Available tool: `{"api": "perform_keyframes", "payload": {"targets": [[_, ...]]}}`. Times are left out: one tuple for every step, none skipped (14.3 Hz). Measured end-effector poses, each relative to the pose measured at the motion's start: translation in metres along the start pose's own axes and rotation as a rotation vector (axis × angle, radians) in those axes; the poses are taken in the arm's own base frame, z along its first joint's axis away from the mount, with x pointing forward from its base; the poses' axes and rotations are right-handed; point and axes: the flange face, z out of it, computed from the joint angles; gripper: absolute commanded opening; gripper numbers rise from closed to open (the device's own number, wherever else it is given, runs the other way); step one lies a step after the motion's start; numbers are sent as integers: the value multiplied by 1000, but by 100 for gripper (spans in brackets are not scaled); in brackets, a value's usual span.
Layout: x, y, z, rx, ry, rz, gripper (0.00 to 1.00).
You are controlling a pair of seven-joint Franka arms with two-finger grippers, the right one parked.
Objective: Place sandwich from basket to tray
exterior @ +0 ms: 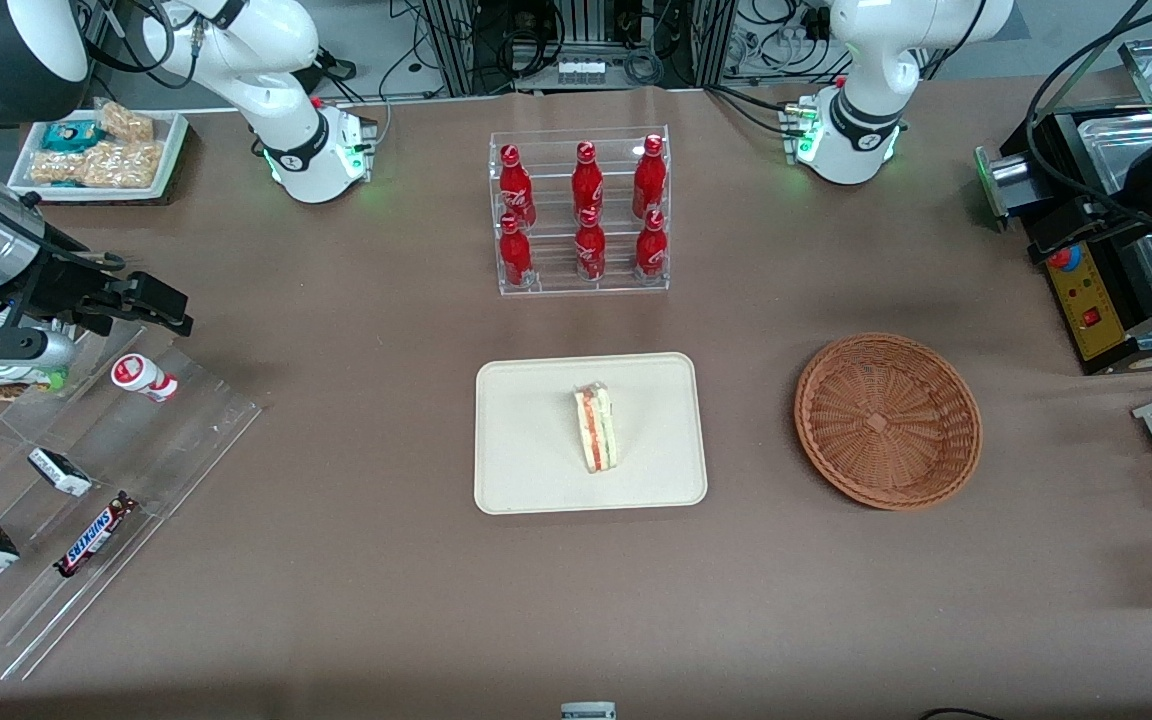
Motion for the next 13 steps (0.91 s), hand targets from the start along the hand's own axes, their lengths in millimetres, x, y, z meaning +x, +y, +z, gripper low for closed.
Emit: {"api": "perform_keyframes", "payload": {"targets": [[2,-2,3,0,-5,12,100],[3,-5,5,0,-6,17,100],[5,-12,5,-1,-4,20,100],[5,-18,3,-3,-1,26,100],[7,-22,1,-4,6,33,100],[8,-21,-3,-4,13,38,100],[10,-20,-5,-4,19,41,100],[13,-20,-7,-4,22,42,100],[15,-21,-6,-5,22,45,100],[17,-23,-5,-6,20,48,100],[17,-25,-4,-7,12,50,100],[16,-25,-3,-7,-2,52,100],[15,-24,-2,-6,-10,54,100]]}}
